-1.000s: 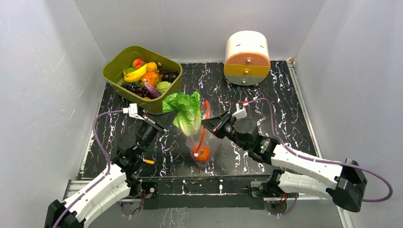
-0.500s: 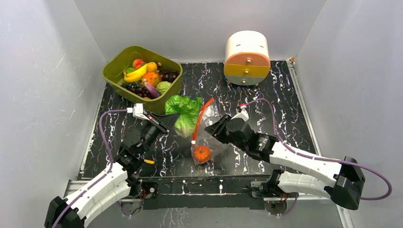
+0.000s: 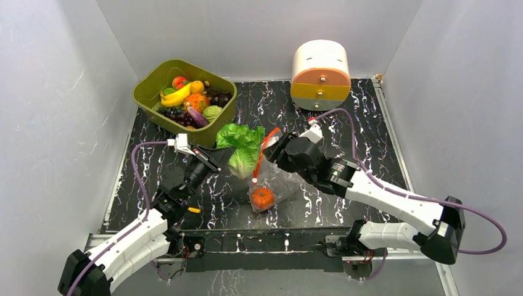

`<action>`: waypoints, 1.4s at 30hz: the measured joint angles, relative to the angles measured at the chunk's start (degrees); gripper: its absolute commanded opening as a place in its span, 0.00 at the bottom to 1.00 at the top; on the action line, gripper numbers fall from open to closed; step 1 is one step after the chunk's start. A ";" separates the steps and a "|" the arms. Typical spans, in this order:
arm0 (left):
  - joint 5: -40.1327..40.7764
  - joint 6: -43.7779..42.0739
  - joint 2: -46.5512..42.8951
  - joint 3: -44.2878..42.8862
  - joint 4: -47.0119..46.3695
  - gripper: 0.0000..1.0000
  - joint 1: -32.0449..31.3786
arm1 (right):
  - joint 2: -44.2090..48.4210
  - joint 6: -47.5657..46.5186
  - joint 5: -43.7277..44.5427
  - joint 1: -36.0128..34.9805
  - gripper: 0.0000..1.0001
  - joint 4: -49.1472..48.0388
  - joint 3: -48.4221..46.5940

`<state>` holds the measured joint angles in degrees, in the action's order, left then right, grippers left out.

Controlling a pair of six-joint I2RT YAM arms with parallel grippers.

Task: Place the food in the zip-top bag and seal the zipper
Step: Place the fake vegetable in the zipper food storage bag.

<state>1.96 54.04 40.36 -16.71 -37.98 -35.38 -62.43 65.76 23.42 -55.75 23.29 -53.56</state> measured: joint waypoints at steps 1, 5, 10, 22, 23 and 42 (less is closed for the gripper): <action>-0.07 0.22 0.26 0.09 -0.22 0.00 0.00 | -1.55 -0.13 0.76 0.00 0.53 0.63 -1.84; -0.72 1.07 1.36 0.81 -1.38 0.00 0.00 | -7.52 0.24 4.68 0.00 0.56 4.94 -8.39; -1.18 1.33 1.99 0.83 -2.12 0.00 0.00 | -14.29 3.96 10.27 0.26 0.56 13.70 -16.44; -1.33 1.46 1.99 0.98 -2.56 0.00 0.00 | -17.84 3.85 5.22 10.97 0.48 13.53 -18.53; -1.36 1.46 1.99 0.98 -2.56 0.00 0.00 | -17.92 3.69 4.68 11.34 0.48 13.18 -18.53; -1.53 0.98 2.16 0.98 -2.45 0.00 0.00 | -26.82 1.18 -2.58 11.23 0.03 11.21 -18.82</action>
<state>0.43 55.02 42.52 -15.73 -40.42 -35.38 -89.25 66.94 20.84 -44.51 34.50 -72.38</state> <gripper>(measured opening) 0.155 0.171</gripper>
